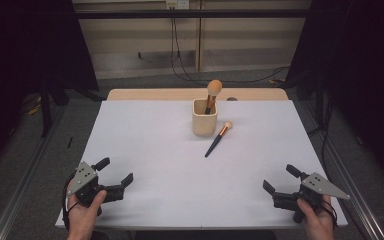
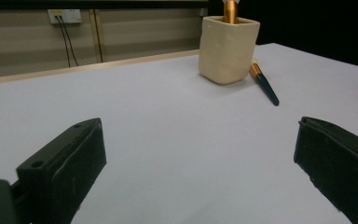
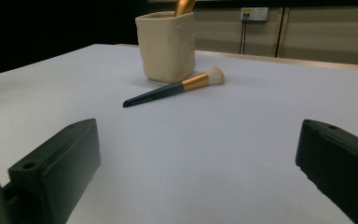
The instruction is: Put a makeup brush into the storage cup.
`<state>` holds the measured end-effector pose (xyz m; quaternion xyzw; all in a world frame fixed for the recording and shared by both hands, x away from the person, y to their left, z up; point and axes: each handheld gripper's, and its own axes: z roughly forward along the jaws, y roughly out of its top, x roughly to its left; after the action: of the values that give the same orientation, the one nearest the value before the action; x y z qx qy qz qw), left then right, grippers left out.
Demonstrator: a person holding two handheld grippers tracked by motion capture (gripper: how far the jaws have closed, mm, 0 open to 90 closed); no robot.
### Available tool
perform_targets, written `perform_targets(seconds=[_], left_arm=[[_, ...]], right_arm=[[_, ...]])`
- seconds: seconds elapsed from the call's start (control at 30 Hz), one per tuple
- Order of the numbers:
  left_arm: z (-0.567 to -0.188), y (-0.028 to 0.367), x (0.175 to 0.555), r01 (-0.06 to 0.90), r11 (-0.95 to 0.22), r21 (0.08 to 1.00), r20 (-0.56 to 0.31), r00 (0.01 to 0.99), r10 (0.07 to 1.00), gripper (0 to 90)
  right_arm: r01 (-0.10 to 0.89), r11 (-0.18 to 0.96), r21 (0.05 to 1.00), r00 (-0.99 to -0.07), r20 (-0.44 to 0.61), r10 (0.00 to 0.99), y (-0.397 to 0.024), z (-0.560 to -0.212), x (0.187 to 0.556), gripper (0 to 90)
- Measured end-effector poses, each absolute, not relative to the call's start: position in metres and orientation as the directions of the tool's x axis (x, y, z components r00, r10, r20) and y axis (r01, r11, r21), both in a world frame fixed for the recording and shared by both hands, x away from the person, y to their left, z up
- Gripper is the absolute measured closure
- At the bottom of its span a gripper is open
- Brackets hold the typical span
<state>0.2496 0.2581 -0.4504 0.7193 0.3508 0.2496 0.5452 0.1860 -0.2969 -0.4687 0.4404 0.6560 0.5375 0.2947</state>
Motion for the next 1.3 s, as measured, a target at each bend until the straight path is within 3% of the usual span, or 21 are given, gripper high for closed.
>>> perform_targets(seconds=[0.73, 1.2, 1.3], left_arm=[[-0.451, 0.257, 0.248, 0.247, -0.125, 0.961, -0.057, 0.619, 0.783, 2.3], [-0.450, 0.257, 0.249, 0.238, -0.127, 0.963, -0.052, 0.626, 0.778, 2.3], [-0.450, 0.258, 0.248, 0.236, -0.123, 0.964, -0.052, 0.621, 0.782, 2.3]], right_arm=[[0.264, 0.021, 0.964, -0.431, 0.098, 0.897, -0.298, -0.465, 0.188, 0.0], [0.241, 0.094, 0.966, -0.512, 0.044, 0.858, -0.288, -0.452, 0.221, 0.0], [0.244, 0.044, 0.969, -0.507, 0.089, 0.858, -0.283, -0.451, 0.233, 0.1]])
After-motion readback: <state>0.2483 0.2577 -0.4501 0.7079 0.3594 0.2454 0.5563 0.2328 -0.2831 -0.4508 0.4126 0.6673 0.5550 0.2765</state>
